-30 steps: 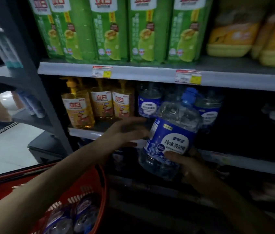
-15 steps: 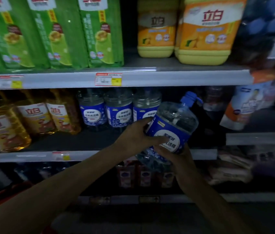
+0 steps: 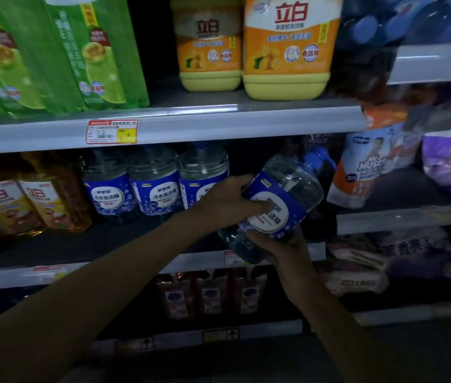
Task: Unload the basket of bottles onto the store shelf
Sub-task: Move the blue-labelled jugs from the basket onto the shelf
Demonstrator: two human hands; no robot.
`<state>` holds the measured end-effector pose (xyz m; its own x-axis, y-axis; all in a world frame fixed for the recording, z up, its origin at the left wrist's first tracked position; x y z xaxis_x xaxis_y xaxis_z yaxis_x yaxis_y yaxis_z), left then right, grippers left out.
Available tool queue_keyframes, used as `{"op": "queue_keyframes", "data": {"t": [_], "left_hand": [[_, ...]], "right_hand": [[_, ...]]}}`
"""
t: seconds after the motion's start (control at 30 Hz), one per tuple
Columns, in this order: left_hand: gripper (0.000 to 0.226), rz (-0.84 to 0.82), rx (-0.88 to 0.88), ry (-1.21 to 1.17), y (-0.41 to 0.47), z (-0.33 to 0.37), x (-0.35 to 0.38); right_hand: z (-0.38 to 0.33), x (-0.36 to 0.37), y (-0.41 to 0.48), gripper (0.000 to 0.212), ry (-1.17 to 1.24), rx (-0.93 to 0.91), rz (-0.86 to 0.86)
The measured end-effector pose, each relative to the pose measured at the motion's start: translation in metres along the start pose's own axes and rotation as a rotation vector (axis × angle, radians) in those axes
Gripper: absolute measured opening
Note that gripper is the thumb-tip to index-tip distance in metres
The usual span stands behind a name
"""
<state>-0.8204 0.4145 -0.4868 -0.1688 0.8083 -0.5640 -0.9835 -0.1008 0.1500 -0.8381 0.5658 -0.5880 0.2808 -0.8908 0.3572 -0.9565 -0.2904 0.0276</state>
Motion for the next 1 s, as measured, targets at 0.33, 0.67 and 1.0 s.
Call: {"op": "queue_keyframes", "data": {"t": [0.33,0.67,1.0], "left_hand": [[0.068,0.423,0.095,0.386,0.017,-0.002,0.057],[0.081,0.497,-0.066,-0.169,0.046,-0.05,0.096],[0.072,0.572,-0.045,-0.59,0.086,-0.083,0.11]], "right_hand": [[0.004,-0.007,0.047,0.089,0.123,-0.126,0.1],[0.015,-0.031,0.116,0.072,-0.074,-0.336,0.066],[0.025,-0.03,0.176,0.079,-0.297,-0.399,0.068]]}}
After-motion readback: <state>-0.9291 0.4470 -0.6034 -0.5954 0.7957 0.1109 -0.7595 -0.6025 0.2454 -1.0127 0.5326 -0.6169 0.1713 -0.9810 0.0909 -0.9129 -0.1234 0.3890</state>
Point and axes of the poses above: each hand's wrist, its own y-axis towards the middle knuckle, its own x-axis out of the palm, z = x × y, the point moved 1 cm from there along y, towards the middle knuckle, and after that the axes turned 5 degrees about z, right-handed, at the moved point
